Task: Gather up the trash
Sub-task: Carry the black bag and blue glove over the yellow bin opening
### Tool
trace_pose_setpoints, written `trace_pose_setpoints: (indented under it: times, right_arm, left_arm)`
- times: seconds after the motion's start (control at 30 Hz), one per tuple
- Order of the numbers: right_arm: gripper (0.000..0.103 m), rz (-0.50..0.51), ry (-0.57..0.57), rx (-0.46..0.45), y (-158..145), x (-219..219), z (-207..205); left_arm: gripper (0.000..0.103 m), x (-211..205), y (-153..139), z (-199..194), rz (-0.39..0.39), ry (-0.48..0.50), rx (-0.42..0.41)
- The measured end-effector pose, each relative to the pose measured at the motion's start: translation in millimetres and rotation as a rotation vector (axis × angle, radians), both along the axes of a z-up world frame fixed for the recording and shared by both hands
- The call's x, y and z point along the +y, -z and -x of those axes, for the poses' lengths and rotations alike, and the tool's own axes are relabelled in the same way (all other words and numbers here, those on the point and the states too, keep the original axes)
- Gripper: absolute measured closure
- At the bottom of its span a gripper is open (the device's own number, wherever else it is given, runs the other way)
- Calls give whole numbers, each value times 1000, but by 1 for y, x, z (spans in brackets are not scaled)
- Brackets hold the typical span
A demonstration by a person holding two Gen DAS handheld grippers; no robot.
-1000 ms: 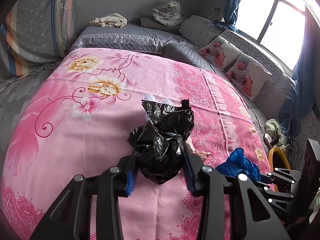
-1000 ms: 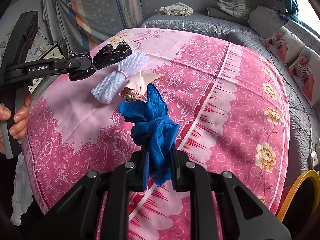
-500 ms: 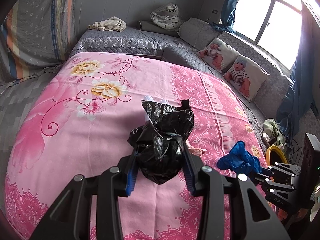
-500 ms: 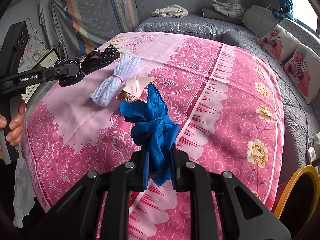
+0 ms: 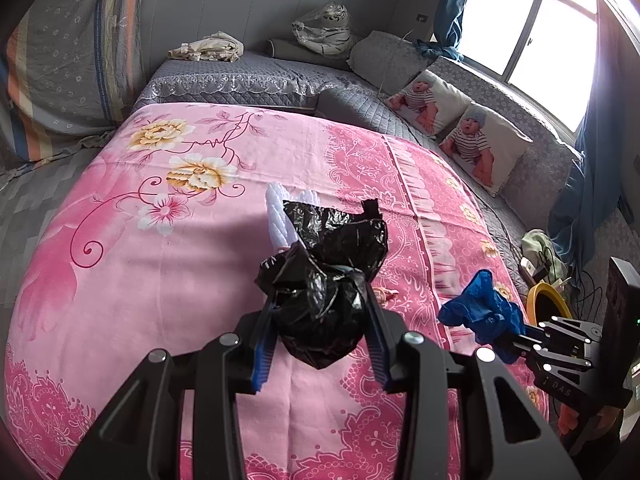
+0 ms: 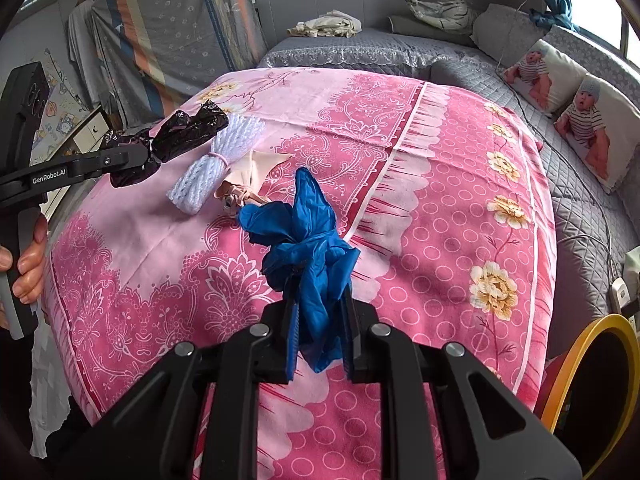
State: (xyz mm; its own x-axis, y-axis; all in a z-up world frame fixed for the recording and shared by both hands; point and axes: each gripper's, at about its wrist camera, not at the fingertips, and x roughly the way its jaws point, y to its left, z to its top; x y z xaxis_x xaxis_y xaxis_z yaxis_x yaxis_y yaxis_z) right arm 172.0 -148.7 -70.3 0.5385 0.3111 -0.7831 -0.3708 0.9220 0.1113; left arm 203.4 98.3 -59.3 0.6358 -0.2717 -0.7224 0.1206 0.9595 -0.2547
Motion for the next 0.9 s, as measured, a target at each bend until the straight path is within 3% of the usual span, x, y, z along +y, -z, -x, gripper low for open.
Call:
trace_pose_setpoints:
  times: [0.9]
  right_arm:
    - [87,-23,84,1,2,-45,7]
  left_arm:
    - [66,-50,1,0,-14,92,3]
